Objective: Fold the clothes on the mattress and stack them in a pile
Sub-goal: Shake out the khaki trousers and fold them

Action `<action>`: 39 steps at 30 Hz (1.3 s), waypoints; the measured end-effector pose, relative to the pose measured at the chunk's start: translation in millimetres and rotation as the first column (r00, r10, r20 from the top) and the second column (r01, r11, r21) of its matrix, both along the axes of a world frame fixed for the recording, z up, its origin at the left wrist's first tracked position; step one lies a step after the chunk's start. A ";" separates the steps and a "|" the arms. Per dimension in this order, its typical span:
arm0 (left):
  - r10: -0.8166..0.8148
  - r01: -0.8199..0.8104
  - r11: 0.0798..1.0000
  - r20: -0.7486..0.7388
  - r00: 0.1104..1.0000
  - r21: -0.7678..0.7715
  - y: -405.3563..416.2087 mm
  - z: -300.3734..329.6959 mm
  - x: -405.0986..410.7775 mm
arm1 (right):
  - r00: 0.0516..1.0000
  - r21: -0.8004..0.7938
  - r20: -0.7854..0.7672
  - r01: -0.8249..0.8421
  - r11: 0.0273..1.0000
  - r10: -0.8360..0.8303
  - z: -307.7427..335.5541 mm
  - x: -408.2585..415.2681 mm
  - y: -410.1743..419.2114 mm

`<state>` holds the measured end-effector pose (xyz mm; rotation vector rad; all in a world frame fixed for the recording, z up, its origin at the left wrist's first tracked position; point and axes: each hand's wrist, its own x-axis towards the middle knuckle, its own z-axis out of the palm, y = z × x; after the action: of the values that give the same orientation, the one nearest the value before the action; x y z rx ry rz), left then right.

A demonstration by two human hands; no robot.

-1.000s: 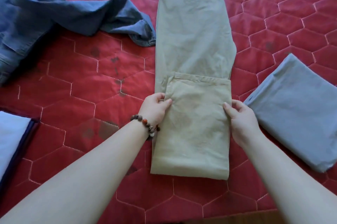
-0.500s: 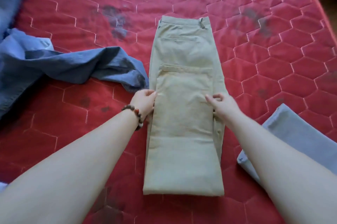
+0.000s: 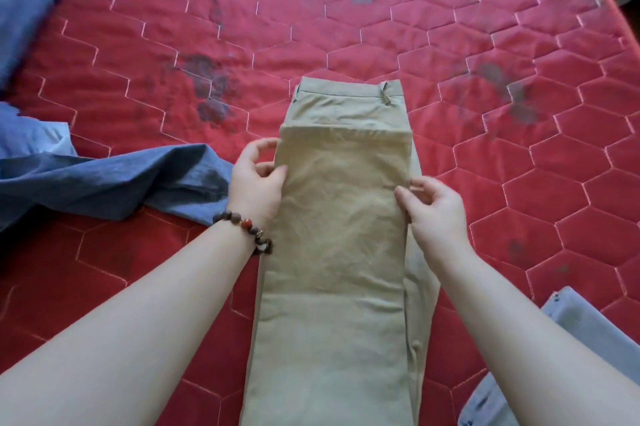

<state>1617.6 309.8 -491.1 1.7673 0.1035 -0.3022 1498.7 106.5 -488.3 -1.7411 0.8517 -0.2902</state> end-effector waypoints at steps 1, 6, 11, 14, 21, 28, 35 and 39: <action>0.004 -0.004 1.000 0.019 1.000 0.015 -6.8 1.0 10.3 | 1.000 -0.012 0.004 0.023 1.000 -0.023 1.0 13.7 -4.4; -0.122 0.148 0.927 -0.096 0.988 0.346 -24.7 -20.8 33.2 | 0.943 -0.106 -0.332 -0.044 0.993 0.006 -16.9 58.3 -12.1; -0.086 0.083 0.957 0.001 0.996 0.279 -26.7 -18.1 49.5 | 0.979 -0.219 -0.204 -0.019 0.976 -0.027 -14.8 78.6 -23.0; 0.039 -0.052 0.992 0.112 0.993 0.117 -36.0 -4.5 70.0 | 0.997 -0.226 0.023 0.075 0.971 -0.071 -3.4 95.4 -33.3; 0.011 0.013 0.970 -0.100 0.995 0.243 -46.8 -19.8 83.4 | 0.956 -0.247 -0.291 -0.032 0.969 -0.042 -14.9 104.7 -45.1; -0.001 0.028 0.979 -0.132 0.991 0.201 -58.7 -19.6 101.3 | 0.949 -0.152 -0.305 0.033 0.988 -0.079 -22.1 122.7 -57.1; -0.053 -0.014 0.880 0.129 0.990 0.474 -66.1 -23.5 108.6 | 0.960 -0.238 -0.258 0.043 0.970 -0.106 -22.2 137.8 -60.1; -0.614 0.089 0.559 0.340 0.712 0.824 -77.1 -35.5 90.5 | 0.973 -0.642 -0.229 -0.145 0.753 -0.008 -22.0 137.1 -40.4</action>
<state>1708.1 232.7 -526.6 2.6777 -0.7557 0.0538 1635.8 66.1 -510.3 -2.5025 0.9004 -0.3841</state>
